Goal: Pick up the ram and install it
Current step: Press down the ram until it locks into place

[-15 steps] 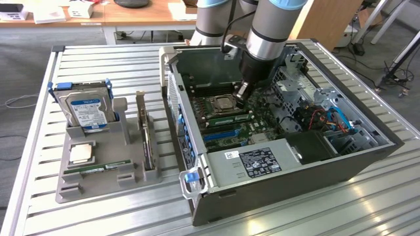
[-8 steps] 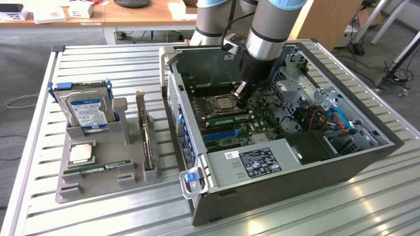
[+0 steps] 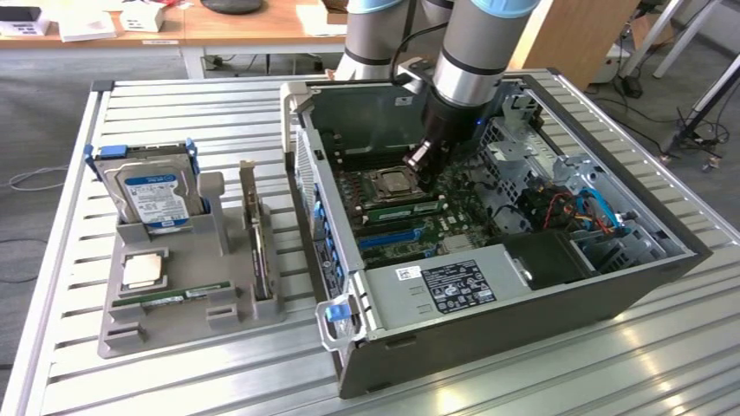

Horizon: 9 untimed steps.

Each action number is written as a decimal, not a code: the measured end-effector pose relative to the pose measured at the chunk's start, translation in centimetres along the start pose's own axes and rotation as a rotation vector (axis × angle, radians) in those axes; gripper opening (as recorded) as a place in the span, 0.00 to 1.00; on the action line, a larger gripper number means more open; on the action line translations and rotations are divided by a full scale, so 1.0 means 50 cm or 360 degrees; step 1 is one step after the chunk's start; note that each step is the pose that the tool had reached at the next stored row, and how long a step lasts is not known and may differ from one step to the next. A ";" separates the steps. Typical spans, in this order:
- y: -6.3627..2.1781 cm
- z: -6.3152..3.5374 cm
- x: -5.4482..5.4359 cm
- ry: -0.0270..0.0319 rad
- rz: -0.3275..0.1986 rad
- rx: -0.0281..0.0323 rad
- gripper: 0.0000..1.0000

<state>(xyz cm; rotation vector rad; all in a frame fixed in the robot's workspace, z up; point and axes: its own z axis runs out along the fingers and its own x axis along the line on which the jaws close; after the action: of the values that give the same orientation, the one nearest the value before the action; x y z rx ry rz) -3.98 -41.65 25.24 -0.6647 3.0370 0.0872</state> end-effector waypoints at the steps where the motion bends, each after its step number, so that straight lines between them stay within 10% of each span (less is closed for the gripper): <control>1: 0.000 0.000 0.000 -0.00013 0.0028 0.00013 0.11; 9: 0.000 0.000 0.000 -0.00126 0.0260 0.00112 0.11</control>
<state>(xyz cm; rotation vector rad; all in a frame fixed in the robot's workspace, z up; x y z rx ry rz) -3.97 -41.65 25.21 -0.4131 3.0769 0.0827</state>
